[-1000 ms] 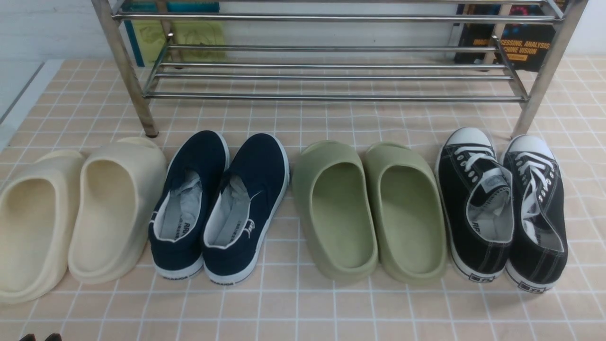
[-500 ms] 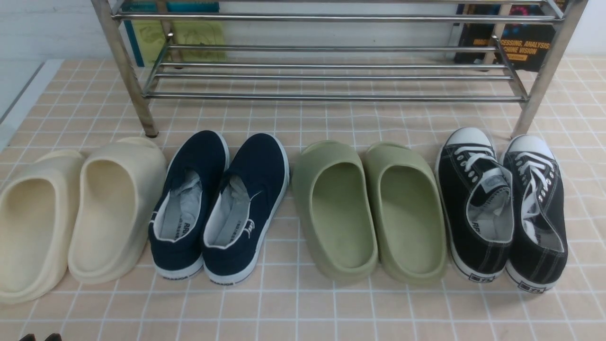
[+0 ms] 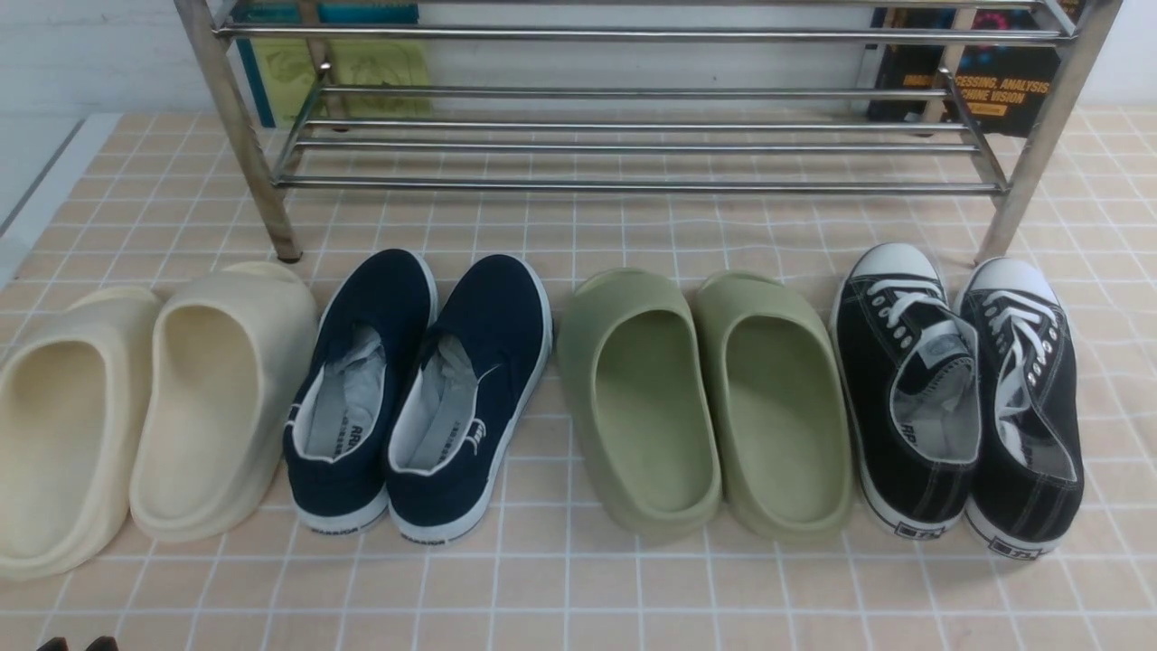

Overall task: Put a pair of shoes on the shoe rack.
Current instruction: Use the right arm to grab the shoe closest to it

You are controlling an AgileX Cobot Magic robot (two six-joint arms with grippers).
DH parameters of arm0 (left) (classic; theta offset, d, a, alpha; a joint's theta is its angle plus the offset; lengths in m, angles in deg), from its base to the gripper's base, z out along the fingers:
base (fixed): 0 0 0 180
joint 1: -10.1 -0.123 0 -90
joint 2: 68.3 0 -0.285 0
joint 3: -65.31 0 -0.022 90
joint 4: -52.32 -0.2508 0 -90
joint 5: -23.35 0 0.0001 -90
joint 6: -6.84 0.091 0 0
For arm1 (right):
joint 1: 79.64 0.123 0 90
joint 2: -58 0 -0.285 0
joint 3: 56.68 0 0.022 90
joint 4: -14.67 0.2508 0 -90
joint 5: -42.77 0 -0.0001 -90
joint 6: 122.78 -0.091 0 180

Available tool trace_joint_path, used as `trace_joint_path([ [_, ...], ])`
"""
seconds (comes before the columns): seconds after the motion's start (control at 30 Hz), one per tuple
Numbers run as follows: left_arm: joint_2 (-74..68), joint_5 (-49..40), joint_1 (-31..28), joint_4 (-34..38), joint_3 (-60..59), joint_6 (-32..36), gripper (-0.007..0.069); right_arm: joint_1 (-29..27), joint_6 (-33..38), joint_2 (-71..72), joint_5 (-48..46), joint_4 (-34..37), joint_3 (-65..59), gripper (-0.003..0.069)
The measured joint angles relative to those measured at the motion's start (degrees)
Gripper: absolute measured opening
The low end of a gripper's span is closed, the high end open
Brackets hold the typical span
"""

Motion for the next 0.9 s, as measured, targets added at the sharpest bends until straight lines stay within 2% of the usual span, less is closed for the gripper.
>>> trace_joint_path([
  [0.17, 0.0, 0.0, 0.0, 0.0, 0.0, 0.0, 0.0241, 0.0, 0.31, -20.51, -14.66, 5.28, 8.47, 0.0008],
  [0.23, 0.0, 0.0, 0.0, 0.0, 0.0, 0.0, 0.0241, 0.0, 0.31, -28.77, -25.91, 6.52, 13.7, 0.0008],
  [0.27, 0.0, 0.0, 0.0, 0.0, 0.0, 0.0, 0.0241, 0.0, 0.31, -30.34, -28.28, 6.83, 14.27, 0.001],
  [0.3, 0.0, 0.0, 0.0, 0.0, 0.0, 0.0, 0.0241, 0.0, 0.31, -36.37, -36.07, 8.16, 18.98, 0.0016],
  [0.4, 0.0, 0.0, 0.0, 0.0, 0.0, 0.0, 0.0241, 0.31, 0.31, -44.8, -47.48, 11.1, 26.91, 0.0054],
  [0.47, 0.0, 0.0, 0.0, 0.0, 0.0, 0.0, 0.0241, 1.81, 0.31, -49.92, -51.92, 12.58, 31.59, 0.0118],
  [0.63, 0.0, 0.0, 0.0, 0.0, 0.0, 0.0, 0.0241, 9.24, 0.25, -59.3, -54.86, 13.09, 38.81, 0.0363],
  [0.7, 0.0, 0.0, 0.0, 0.0, 0.0, 0.0, 0.0241, 11.55, -0.53, -61.93, -54.25, 12.58, 39.76, 0.0415],
  [0.8, 0.0, 0.0, 0.0, 0.0, 0.0, 0.0, 0.0241, 13.89, -2.6, -66.38, -52.61, 10.67, 40.22, 0.0435],
  [0.9, 0.0, 0.0, 0.0, 0.0, 0.0, 0.0, 0.0241, 14.96, -4.49, -70.06, -50.72, 9.44, 40.22, 0.0399],
])
